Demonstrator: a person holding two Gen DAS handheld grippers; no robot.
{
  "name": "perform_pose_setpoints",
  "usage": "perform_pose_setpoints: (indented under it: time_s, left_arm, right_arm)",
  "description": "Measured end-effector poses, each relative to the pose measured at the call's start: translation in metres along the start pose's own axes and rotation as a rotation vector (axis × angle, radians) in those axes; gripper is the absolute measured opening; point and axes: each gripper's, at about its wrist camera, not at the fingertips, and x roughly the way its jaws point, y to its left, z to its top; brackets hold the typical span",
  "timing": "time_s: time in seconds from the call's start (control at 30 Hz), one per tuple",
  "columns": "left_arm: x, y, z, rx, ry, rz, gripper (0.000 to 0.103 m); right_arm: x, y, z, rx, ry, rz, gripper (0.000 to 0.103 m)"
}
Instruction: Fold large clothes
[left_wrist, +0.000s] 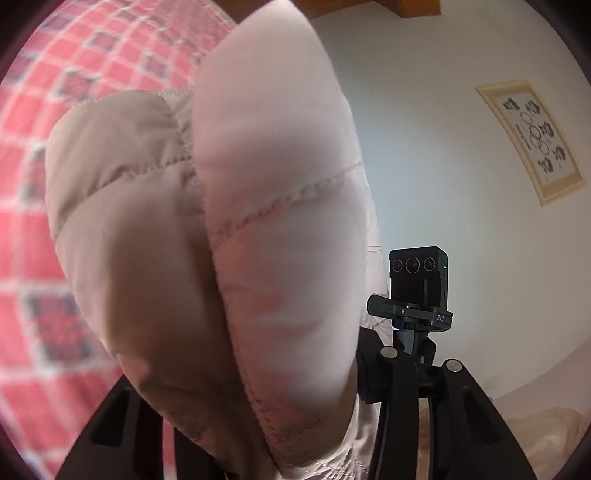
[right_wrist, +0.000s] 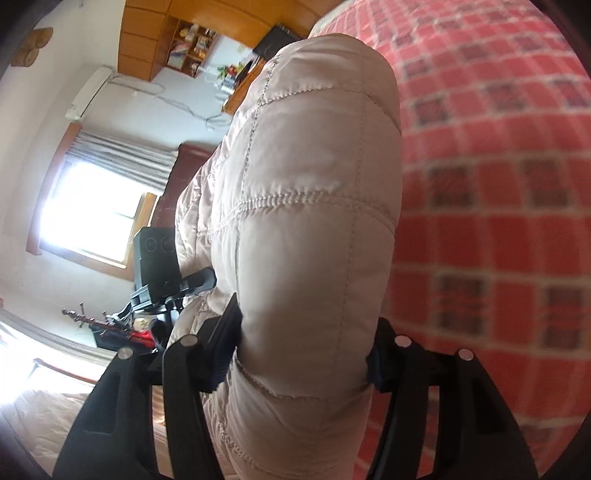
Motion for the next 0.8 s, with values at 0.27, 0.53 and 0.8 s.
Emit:
perform_pose_setpoints:
  time_s: [0.27, 0.53, 0.8]
  left_arm:
    - [0.064, 0.005, 0.022, 0.013, 0.025, 0.071, 0.046]
    - [0.084, 0.022, 0.012, -0.008, 0.023, 0.093, 0.058]
    - [0.039, 0.016, 0.011, -0.030, 0.034, 0.166, 0.063]
  right_arm:
    - [-0.018, -0.072, 0.021, 0.085, 0.003, -0.049, 0.058]
    - [-0.008, -0.111, 0.010, 0.154, 0.011, -0.013, 0.073]
    - [-0.023, -0.105, 0.007, 0.180, 0.016, -0.060, 0.083]
